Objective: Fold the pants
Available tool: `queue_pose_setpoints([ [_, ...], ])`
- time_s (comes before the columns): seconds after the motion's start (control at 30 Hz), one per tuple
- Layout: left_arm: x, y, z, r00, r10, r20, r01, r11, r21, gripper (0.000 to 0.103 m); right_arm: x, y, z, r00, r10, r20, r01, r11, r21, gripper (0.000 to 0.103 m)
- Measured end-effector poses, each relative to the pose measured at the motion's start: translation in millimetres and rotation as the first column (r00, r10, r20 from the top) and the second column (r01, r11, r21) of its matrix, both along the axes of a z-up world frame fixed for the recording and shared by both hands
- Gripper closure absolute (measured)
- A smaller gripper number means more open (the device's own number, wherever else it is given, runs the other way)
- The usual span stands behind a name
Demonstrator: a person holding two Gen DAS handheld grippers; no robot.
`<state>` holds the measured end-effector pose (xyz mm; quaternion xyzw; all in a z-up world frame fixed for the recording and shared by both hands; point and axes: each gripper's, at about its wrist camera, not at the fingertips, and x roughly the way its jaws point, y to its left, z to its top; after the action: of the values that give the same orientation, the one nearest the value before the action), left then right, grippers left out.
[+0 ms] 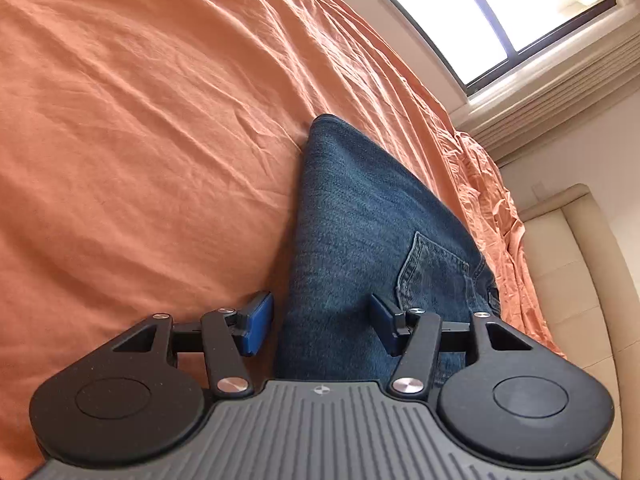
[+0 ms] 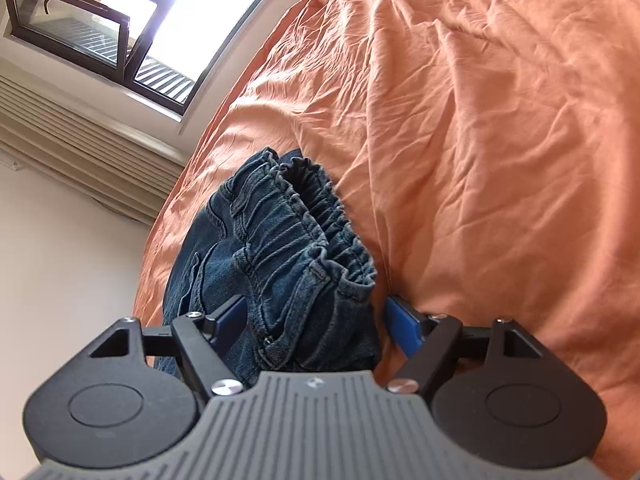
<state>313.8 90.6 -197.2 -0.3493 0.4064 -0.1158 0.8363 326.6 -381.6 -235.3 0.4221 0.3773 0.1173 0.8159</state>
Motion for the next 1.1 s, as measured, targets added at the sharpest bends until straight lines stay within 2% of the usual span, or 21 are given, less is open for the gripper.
queue_pose_setpoints([
  [0.07,8,0,-5,1.000,-0.007,0.007,0.007,0.999,-0.033,0.039,4,2,-3,1.000,0.015,0.004,-0.015,1.000,-0.007,0.036],
  [0.23,19,-3,-13,0.999,-0.044,0.021,0.045,0.998,-0.049,0.048,13,-2,-12,1.000,0.012,0.006,-0.013,0.999,0.042,0.044],
  [0.43,23,-8,-12,0.997,-0.071,0.034,0.072,0.997,-0.030,0.071,17,1,-13,0.999,0.022,0.044,-0.024,0.999,0.027,0.059],
  [0.5,20,-9,-9,0.997,-0.069,0.043,0.070,0.997,-0.014,0.082,15,0,-9,0.999,0.016,0.052,-0.018,0.999,0.032,0.064],
  [0.6,17,-13,-3,0.996,-0.071,0.058,0.070,0.997,0.015,0.090,13,2,1,0.997,0.011,0.075,-0.013,1.000,0.027,0.073],
  [0.83,9,-21,16,0.993,-0.088,0.080,0.080,0.993,0.090,0.094,13,12,37,0.993,0.048,0.107,-0.041,0.997,-0.065,0.080],
  [1.03,-12,-22,48,0.986,-0.109,0.122,0.093,0.987,0.129,0.095,4,21,78,0.989,0.077,0.123,-0.060,0.989,-0.132,0.081],
  [1.1,-20,-17,54,0.986,-0.107,0.124,0.093,0.989,0.118,0.095,-1,25,92,0.986,0.097,0.133,-0.078,0.987,-0.143,0.082],
])
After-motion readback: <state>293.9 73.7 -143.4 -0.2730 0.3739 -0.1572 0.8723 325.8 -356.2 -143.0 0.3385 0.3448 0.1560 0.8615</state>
